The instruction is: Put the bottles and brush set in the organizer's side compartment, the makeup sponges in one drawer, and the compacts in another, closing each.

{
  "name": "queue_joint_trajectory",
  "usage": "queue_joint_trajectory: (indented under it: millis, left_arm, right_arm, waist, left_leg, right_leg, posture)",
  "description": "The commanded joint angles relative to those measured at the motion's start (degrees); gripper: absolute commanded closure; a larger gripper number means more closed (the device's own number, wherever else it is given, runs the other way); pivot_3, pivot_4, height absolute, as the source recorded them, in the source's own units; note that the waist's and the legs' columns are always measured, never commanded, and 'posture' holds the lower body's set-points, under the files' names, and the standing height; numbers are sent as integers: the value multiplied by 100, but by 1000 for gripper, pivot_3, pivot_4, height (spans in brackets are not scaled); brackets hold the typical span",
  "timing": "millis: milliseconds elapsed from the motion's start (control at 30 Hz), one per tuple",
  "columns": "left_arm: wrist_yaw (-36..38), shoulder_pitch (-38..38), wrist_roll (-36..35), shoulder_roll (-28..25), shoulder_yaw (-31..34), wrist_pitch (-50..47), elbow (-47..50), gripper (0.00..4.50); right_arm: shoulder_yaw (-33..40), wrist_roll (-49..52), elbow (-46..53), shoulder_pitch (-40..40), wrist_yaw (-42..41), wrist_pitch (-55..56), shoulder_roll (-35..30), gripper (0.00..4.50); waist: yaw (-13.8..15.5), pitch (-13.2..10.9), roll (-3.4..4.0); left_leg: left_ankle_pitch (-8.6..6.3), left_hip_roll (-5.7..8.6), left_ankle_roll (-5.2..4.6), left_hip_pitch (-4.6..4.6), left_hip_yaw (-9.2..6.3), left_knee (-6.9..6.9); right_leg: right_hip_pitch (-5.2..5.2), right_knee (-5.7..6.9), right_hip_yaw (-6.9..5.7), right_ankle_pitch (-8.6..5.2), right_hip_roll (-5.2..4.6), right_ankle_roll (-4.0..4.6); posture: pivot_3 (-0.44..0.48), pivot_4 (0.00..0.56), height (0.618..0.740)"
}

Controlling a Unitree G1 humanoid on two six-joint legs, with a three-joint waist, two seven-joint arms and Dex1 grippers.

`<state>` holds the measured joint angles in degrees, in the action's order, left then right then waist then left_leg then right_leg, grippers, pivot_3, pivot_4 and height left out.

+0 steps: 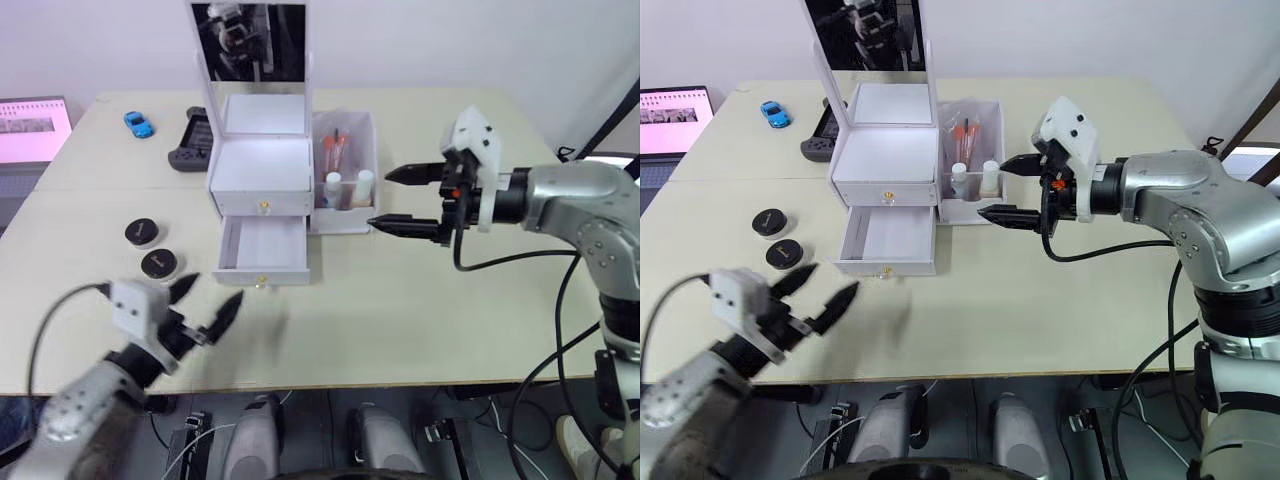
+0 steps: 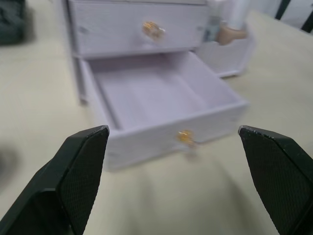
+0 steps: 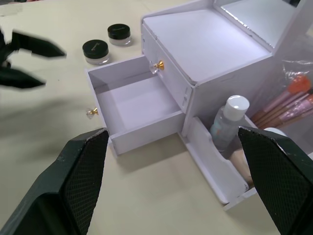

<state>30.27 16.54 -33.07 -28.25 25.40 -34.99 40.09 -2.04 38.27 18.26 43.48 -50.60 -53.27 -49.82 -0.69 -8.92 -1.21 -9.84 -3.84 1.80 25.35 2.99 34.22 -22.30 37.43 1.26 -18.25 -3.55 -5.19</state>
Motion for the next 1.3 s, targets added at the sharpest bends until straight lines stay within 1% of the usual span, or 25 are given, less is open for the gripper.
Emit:
queue_joint_trajectory:
  millis: [33,133,267,433,500,567,667,733,833,900,1000,1133,1300]
  left_arm:
    - [329,-606,75,-667,468,221,-1080,48]
    - [723,-1179,14,-1216,622,389,-1958,48]
    - [1309,-1727,314,-1898,578,920,-3129,48]
    - [1877,-2100,483,-2575,453,922,-4216,48]
    - [2020,-2164,671,-2744,424,1175,-4654,48]
    - [2100,-2228,838,-2853,401,1411,-5009,48]
    - [2410,-2384,904,-3108,468,1648,-5611,48]
    - [2461,-2467,992,-3201,471,1837,-5871,48]
    - [2510,-2551,1127,-3370,558,2207,-6390,48]
    - [2532,-2563,1158,-3442,571,2311,-6545,48]
    - [2751,-2580,1159,-3602,665,2612,-6980,48]
    - [2889,-2803,1170,-3685,652,3032,-7628,48]
    - [3022,-2960,1162,-3699,579,3138,-7837,48]
  right_arm:
    - [136,-180,-53,-45,-184,337,-95,0]
    - [222,-262,-127,-156,-362,490,-234,0]
    - [497,-399,-281,-379,-573,725,-583,0]
    - [969,-562,-460,-887,-797,1125,-1015,0]
    - [1183,-682,-553,-1189,-849,1351,-1141,0]
    - [1310,-747,-598,-1391,-876,1490,-1197,0]
    - [1503,-708,-599,-1569,-590,1326,-1081,0]
    - [1562,-714,-566,-1602,-401,1252,-1006,0]
    - [1618,-661,-530,-1742,-355,1038,-1055,0]
    - [1683,-676,-534,-1804,-311,1026,-1056,0]
    - [1980,-763,-733,-2288,-473,1219,-1131,0]
    - [2161,-814,-825,-2636,-466,1394,-1057,0]
    - [2129,-814,-886,-2667,-451,1533,-957,0]
  waist:
    - [4,-1,0]
    - [-3,-4,-6]
    - [-9,-5,-4]
    - [-24,-5,-4]
    - [-31,-6,-1]
    - [-49,-6,0]
    - [-64,-7,1]
    - [-60,-7,1]
    - [-52,-7,3]
    - [-53,-7,2]
    - [-39,-4,-3]
    - [-45,-4,-2]
    - [-56,-3,-3]
  left_leg:
    - [0,1,0,0,1,-4]
    - [0,0,0,4,1,-4]
    - [0,0,1,5,14,-12]
    - [-1,-5,2,4,15,-24]
    - [-2,-11,3,3,16,-30]
    - [-2,-14,3,3,16,-33]
    - [-2,-22,3,4,22,-37]
    - [-2,-25,3,4,21,-38]
    - [-3,-21,6,4,22,-44]
    - [-11,-11,18,4,23,-51]
    - [-11,5,19,7,41,-63]
    - [-7,20,12,5,67,-66]
    - [-3,15,6,-2,87,-63]
  right_leg:
    - [4,-1,6,0,-3,0]
    - [2,-10,2,1,-3,0]
    - [-2,-16,8,2,-12,0]
    - [-7,-17,8,2,-15,0]
    - [-12,-17,10,3,-20,1]
    - [-13,-17,12,3,-28,2]
    - [-21,-16,17,4,-31,5]
    - [-23,-15,17,5,-32,6]
    - [-28,-17,16,6,-52,9]
    - [-43,-20,17,6,-66,9]
    - [-36,-22,9,6,-100,9]
    - [-35,-28,-1,7,-134,9]
    - [-36,-21,-12,10,-140,11]
  posture:
    - [0,150,740]
    - [0,150,740]
    - [0,150,740]
    - [0,150,740]
    - [0,150,740]
    - [0,150,740]
    - [0,150,740]
    - [0,150,740]
    - [0,150,740]
    - [0,150,740]
    - [0,150,740]
    - [0,150,740]
    - [0,150,740]
